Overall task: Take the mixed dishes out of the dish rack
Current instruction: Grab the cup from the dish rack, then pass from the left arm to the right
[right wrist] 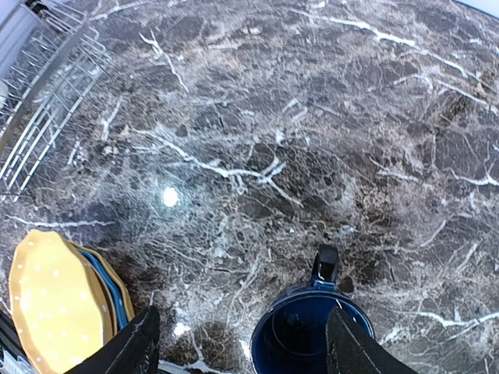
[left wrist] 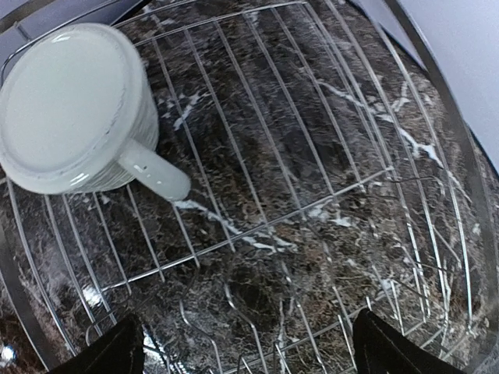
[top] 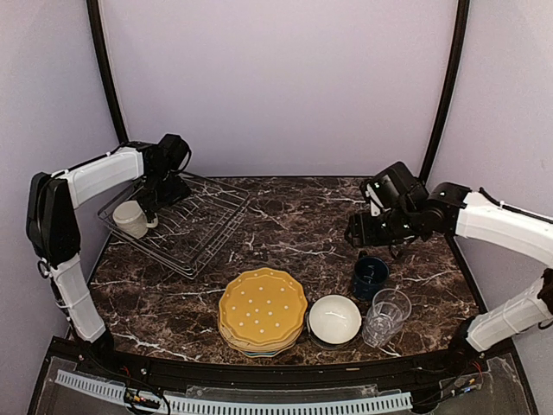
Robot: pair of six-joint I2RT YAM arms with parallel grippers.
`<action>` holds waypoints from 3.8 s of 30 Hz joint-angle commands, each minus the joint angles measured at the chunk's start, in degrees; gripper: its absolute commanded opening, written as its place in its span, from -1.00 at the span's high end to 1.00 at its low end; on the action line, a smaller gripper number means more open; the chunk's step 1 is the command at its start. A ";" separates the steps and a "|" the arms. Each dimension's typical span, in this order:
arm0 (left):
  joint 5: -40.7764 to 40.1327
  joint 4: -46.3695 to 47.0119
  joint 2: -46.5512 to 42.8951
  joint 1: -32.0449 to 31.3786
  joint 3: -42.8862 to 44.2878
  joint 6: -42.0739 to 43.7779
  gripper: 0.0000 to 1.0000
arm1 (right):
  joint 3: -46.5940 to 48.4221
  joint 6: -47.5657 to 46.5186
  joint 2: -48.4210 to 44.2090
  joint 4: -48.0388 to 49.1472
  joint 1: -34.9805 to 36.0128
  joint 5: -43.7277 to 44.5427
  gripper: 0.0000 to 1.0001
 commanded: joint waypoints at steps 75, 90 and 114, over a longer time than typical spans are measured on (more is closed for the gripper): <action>32.77 31.90 -18.57 7.44 -6.54 15.43 0.98 | -3.15 1.12 -6.11 11.43 -0.27 -7.49 -0.58; 54.16 62.93 -19.76 3.30 -20.24 -2.31 0.98 | 4.06 10.93 8.78 39.85 -0.29 -27.68 -0.92; 53.25 82.57 -17.21 -12.96 -32.85 -10.74 0.99 | -1.80 43.01 29.52 97.29 -2.74 -33.95 -0.68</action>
